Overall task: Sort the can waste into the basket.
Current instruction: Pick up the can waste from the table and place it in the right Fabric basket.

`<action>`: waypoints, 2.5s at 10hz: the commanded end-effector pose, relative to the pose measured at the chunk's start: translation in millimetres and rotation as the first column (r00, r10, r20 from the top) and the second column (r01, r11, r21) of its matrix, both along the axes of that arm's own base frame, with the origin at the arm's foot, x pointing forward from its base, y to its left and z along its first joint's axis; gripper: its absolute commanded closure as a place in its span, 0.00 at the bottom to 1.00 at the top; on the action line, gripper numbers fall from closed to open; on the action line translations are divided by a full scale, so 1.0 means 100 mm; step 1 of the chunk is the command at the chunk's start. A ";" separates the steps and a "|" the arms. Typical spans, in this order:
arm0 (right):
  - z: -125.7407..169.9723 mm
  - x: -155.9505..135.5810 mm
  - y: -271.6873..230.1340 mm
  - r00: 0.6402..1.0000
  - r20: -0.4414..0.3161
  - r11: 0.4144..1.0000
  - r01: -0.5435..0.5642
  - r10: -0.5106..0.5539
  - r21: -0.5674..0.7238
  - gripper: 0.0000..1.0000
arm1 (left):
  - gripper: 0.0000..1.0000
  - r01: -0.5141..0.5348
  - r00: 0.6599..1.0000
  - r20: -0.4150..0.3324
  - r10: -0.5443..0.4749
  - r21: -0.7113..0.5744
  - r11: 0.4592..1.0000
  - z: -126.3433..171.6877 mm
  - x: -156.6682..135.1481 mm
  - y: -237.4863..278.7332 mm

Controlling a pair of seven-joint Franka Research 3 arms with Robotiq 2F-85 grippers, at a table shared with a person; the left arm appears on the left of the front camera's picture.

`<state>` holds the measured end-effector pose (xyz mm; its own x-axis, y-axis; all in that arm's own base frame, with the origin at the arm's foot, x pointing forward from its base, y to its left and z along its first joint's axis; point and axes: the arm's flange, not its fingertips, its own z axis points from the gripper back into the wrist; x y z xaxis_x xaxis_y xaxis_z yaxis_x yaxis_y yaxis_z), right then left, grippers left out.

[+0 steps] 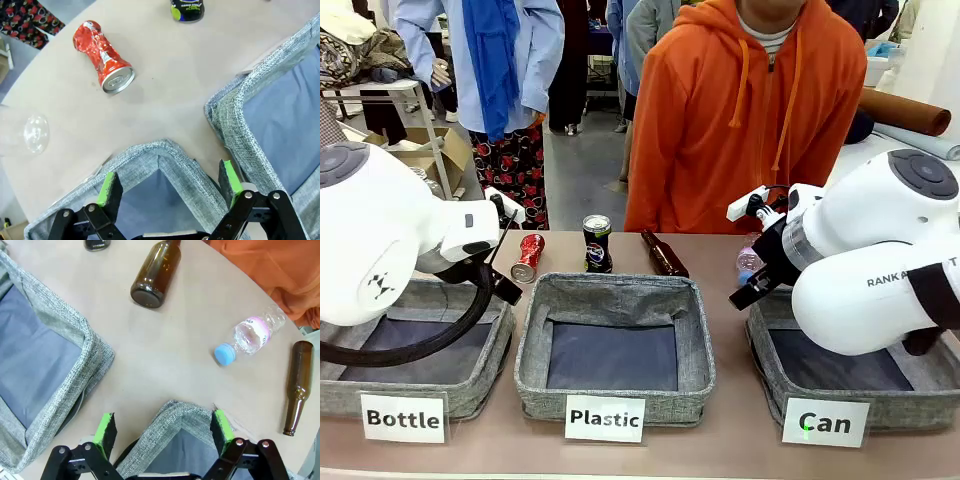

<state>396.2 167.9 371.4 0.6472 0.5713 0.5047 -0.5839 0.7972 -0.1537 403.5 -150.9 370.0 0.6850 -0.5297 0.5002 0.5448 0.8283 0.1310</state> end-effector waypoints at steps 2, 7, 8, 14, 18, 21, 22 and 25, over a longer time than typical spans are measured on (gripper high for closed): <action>0.00 0.00 0.00 1.000 0.000 1.000 0.000 0.000 0.000 0.00 | 0.00 0.000 1.000 0.000 0.000 0.000 1.000 0.00 0.00 0.00; 0.00 0.00 0.00 1.000 0.000 1.000 0.000 0.000 0.000 0.00 | 0.00 0.000 1.000 0.000 0.000 0.000 1.000 0.00 0.00 0.00; 0.00 0.00 0.00 1.000 0.000 1.000 0.000 0.000 0.000 0.00 | 0.00 0.000 1.000 0.000 0.000 0.000 1.000 0.00 0.00 0.00; 1.05 -0.22 -0.14 0.991 -0.071 0.991 0.117 -0.112 0.067 0.00 | 0.00 0.055 0.998 -0.008 -0.058 -0.233 0.971 0.85 -0.36 -0.02; 1.51 -0.95 -1.68 0.948 -0.299 0.728 0.284 -0.113 0.625 0.00 | 0.00 0.021 0.989 -0.118 -0.094 -0.510 0.860 1.42 -1.14 1.04; 0.65 -1.36 -2.89 0.866 -0.449 0.287 0.498 -0.221 0.819 0.00 | 0.00 -0.190 0.971 -0.237 0.022 -0.719 0.668 0.91 -1.36 2.45; 0.48 -1.45 -3.06 0.836 -0.485 0.219 0.539 -0.257 0.813 0.00 | 0.00 -0.259 0.962 -0.259 0.087 -0.760 0.596 0.74 -1.43 2.70; 0.94 -1.16 -3.79 0.810 -0.521 0.201 0.576 -0.270 0.792 0.00 | 0.00 -0.526 0.845 -0.396 0.361 -0.741 0.418 0.32 -1.49 3.34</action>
<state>277.7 -232.3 433.9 0.7747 -0.5927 0.2203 0.0656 0.4218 0.9043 261.9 225.6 429.2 0.8366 0.3747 0.3996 0.0670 0.6539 -0.7536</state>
